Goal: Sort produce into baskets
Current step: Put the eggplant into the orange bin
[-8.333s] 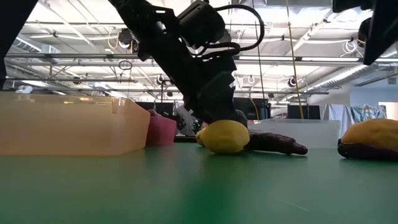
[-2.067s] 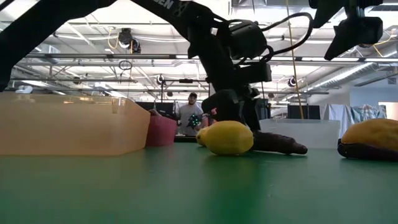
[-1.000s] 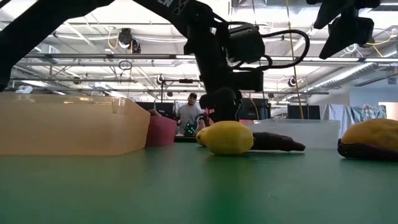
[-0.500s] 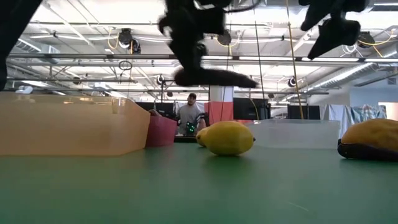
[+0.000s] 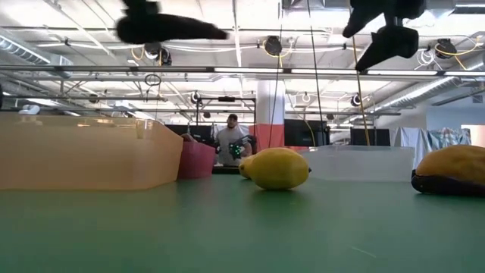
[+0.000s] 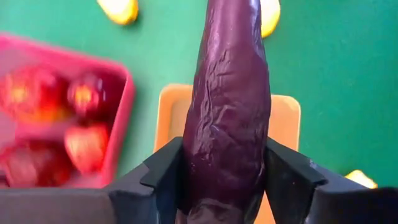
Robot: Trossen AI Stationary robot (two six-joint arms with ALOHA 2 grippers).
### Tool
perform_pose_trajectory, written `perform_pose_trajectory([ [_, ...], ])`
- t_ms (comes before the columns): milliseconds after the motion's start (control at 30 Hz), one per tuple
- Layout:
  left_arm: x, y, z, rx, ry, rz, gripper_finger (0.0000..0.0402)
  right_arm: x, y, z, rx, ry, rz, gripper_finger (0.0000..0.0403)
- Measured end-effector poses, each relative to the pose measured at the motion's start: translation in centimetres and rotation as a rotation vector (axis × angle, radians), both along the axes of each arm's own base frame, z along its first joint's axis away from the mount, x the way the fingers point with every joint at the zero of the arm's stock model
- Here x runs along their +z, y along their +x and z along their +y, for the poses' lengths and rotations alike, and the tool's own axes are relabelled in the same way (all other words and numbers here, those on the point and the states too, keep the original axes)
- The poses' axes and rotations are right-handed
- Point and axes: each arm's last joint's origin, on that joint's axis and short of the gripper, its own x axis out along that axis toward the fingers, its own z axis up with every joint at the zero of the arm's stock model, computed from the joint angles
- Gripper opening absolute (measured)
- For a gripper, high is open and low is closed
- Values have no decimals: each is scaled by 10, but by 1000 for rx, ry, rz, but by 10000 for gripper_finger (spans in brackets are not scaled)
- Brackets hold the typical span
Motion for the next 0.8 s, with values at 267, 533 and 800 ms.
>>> perform_pose_trajectory([
  [267,-30,-53,-9,220,-82,-3,186,7,12,-22,25,-106,-71,363],
  [533,-70,-65,-23,252,-174,146,186,9,16,-43,-7,-166,-84,363],
  [800,-87,-67,-33,237,-197,178,188,10,17,-55,-21,-198,-73,363],
])
